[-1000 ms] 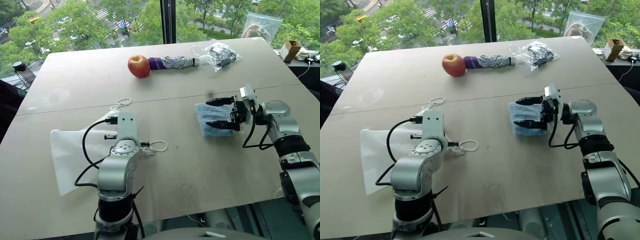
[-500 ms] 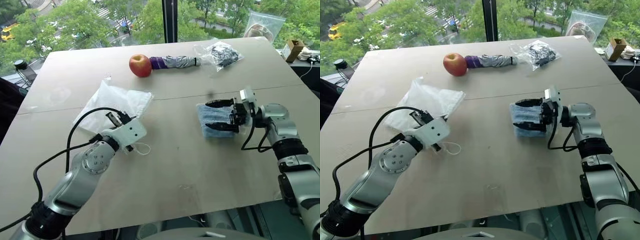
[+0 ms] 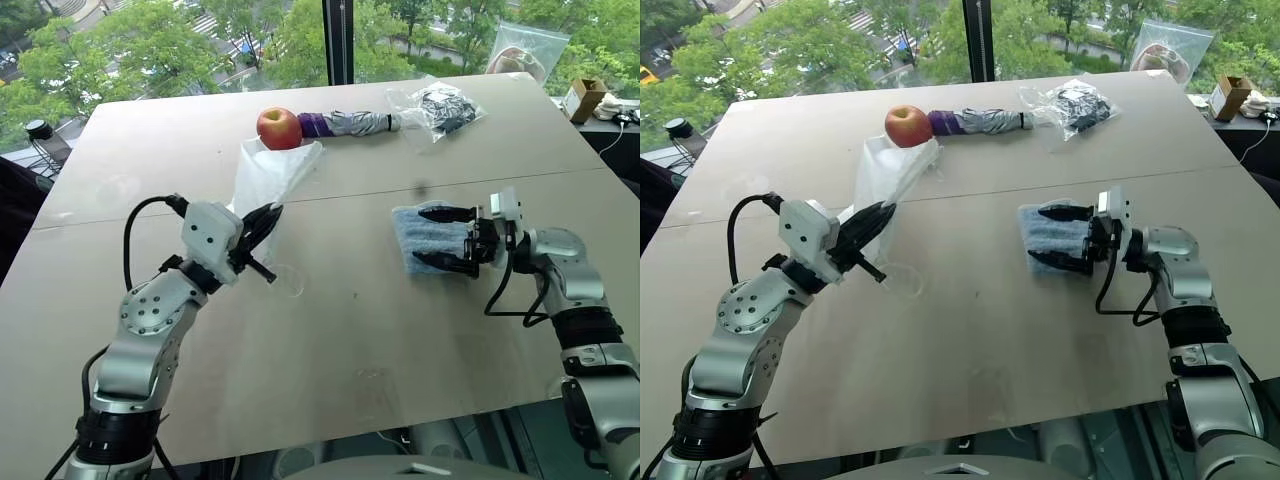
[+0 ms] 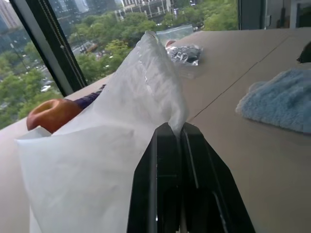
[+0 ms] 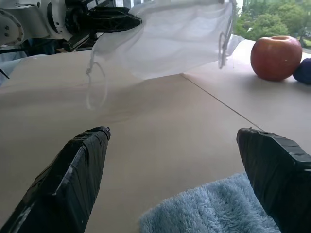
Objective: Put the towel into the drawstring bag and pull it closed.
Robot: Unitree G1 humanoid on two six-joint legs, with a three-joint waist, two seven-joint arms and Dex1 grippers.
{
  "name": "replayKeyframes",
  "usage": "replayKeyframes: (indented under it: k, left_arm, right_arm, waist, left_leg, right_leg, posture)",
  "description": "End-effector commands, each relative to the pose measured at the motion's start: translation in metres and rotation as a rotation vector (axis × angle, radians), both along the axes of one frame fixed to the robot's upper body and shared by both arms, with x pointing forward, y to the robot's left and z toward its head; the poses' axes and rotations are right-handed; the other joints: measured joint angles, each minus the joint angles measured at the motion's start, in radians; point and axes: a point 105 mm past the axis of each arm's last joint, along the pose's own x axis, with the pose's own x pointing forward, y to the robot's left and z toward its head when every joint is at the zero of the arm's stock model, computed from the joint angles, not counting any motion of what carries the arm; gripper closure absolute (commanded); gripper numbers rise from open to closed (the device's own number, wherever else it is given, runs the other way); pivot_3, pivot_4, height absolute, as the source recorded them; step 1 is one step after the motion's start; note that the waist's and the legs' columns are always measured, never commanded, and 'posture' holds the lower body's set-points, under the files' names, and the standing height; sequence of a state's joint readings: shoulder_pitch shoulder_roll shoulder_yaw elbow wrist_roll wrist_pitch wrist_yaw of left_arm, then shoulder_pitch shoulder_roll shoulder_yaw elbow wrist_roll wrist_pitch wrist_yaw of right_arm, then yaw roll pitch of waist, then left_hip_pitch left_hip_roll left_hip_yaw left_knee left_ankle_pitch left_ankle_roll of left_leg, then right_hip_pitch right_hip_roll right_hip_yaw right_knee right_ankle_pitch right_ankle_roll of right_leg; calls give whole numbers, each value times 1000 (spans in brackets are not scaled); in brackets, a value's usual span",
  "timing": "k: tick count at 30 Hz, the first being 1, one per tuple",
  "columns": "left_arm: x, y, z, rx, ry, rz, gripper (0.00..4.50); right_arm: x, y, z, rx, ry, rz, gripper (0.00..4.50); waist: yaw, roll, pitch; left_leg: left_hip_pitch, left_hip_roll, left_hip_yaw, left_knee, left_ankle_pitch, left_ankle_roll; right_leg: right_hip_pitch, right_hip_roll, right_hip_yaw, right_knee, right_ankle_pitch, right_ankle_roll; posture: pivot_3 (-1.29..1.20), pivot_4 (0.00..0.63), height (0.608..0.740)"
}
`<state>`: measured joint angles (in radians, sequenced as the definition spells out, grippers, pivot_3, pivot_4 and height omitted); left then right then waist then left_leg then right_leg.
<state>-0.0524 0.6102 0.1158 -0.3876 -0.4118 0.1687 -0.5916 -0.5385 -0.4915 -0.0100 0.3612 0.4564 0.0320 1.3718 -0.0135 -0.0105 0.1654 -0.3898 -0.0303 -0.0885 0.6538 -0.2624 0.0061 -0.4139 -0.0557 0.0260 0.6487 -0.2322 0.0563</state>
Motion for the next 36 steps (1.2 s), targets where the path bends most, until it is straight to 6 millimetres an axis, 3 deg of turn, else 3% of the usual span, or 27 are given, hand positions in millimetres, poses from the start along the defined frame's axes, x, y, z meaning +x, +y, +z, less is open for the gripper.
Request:
replayKeyframes:
  k: [1, 3, 6, 9, 13, 17, 22, 30, 33, 36]
  left_arm:
    - [-13, -1, 0, 19, 27, -110, 4452]
    - [-15, 6, -6, 65, 49, -127, 4452]
    - [-13, 18, -9, 102, 62, -122, 3598]
    - [-10, 23, -9, 115, 54, -111, 2292]
    - [-17, 13, -2, -44, 111, -179, 668]
    - [-18, 11, -10, 28, 107, -157, 668]
    - [-24, 9, -39, 225, 78, -109, 668]
    - [-31, -1, -51, 358, -157, 68, 668]
    - [-37, -5, -62, 497, -247, 76, 668]
    - [-30, 11, -65, 483, -277, 281, 668]
  right_arm:
    - [-5, -5, 12, 29, -36, -9, 0]
    - [-7, -6, 10, 24, -33, -15, 0]
    - [-9, -6, 8, 26, -24, -20, 0]
    - [-11, -5, 6, 28, -19, -19, 0]
    - [-15, -4, 4, 33, -12, -17, 0]
    - [-23, -5, 1, 36, 0, -15, 0]
    - [-42, -3, -3, 18, 2, -8, 0]
    - [-79, 2, -25, -4, 49, -94, 0]
    - [-86, 2, -27, -11, 66, -121, 0]
    - [-90, -3, -28, 3, 78, -187, 0]
  waist:
    - [0, 0, 0]
    - [0, 0, 0]
    - [-1, 0, 0]
    - [-1, 0, 0]
    - [0, 0, 0]
    - [0, 0, 0]
    - [0, 0, 0]
    - [7, 0, 0]
    - [5, -1, 0]
    - [4, 0, 0]
  left_leg:
    - [0, 0, 0, 0, 0, 0]
    - [0, 0, 0, 0, 0, 0]
    - [3, 1, 1, 0, 0, 0]
    - [4, 1, 1, 0, 0, 0]
    - [5, 1, 2, 0, 0, 0]
    - [5, 1, 2, 0, 0, 0]
    - [5, 1, 3, 0, 0, 1]
    - [6, 1, 2, 0, 0, 1]
    - [7, 1, 3, 0, 0, 1]
    - [9, 1, 4, 0, 0, 1]
  right_leg:
    - [0, 0, 0, 0, 0, 0]
    - [0, 1, 0, 0, 0, 0]
    - [1, 1, 1, 2, 0, 0]
    - [1, 2, 1, 3, 0, 0]
    - [2, 1, 2, 4, 0, 0]
    - [2, 2, 2, 5, 0, 0]
    - [2, 1, 3, 4, 0, 0]
    - [4, 1, 3, 4, 0, 0]
    - [4, 1, 4, 4, 0, 0]
    - [6, 1, 5, 4, -1, 0]
  posture:
    - [0, 150, 740]
    - [0, 150, 740]
    - [0, 150, 740]
    - [0, 150, 740]
    - [0, 150, 740]
    - [0, 150, 740]
    - [0, 150, 740]
    - [0, 150, 740]
    - [0, 150, 740]
    - [0, 150, 740]
